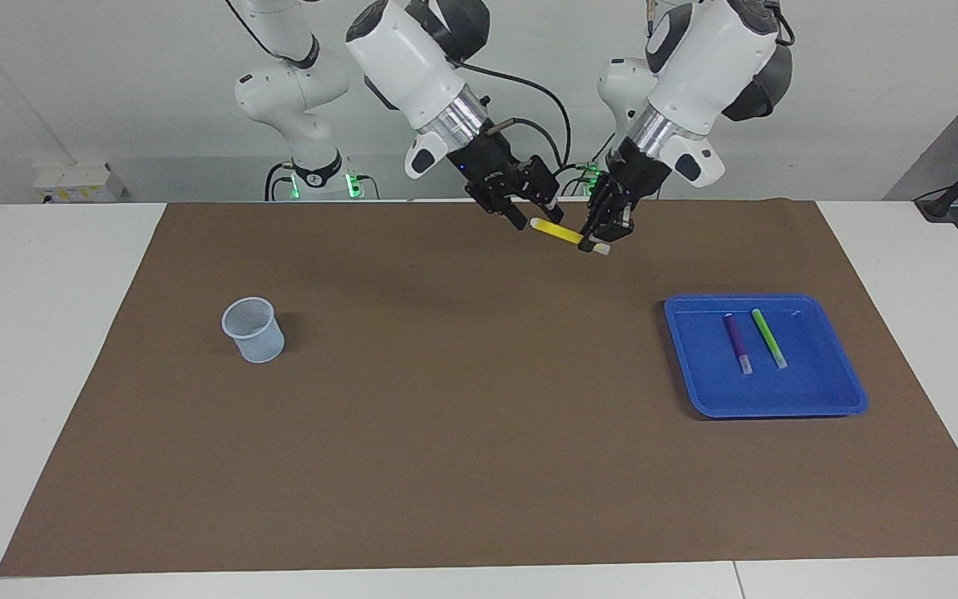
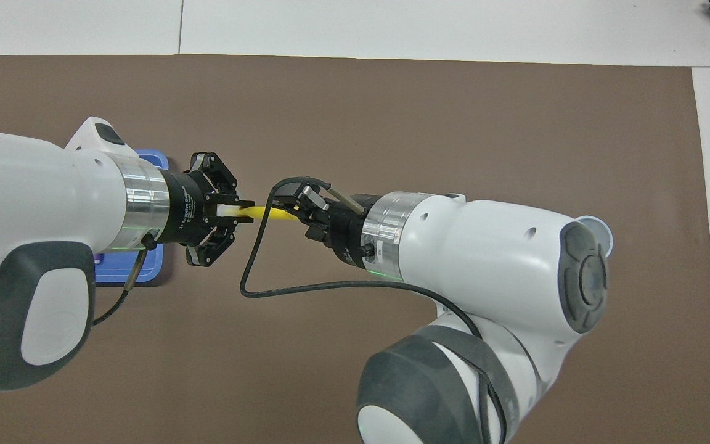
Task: Transfer and insert pens with both arms
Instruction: 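Close the right gripper on the yellow pen's free end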
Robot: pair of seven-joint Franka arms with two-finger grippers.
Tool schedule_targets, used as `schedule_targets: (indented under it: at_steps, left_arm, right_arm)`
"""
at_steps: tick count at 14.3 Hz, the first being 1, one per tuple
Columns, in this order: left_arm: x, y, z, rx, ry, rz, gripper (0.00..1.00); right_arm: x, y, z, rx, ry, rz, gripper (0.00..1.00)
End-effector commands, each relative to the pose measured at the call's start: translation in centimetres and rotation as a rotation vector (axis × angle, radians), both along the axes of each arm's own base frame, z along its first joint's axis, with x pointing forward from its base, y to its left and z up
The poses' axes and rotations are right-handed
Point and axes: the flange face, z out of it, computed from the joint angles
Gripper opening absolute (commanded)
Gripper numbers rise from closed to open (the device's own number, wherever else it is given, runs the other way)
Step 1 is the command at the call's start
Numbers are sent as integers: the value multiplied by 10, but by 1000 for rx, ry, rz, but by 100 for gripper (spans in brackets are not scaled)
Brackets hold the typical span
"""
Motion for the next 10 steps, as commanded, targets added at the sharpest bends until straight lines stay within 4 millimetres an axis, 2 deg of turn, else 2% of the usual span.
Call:
schedule_targets:
  at_steps: [1,5,10]
  left_arm:
    - [-11,2,2,-14,18,10,0]
    - [-12,2,1,-11,26,5,0]
    - [-13,1,2,-11,26,3,0]
  right_arm:
    - [1,0,0,25,0,-17,61]
    - [7,4,-8,32,-21,-41,61]
    - [7,4,-7,35,-21,-42,58]
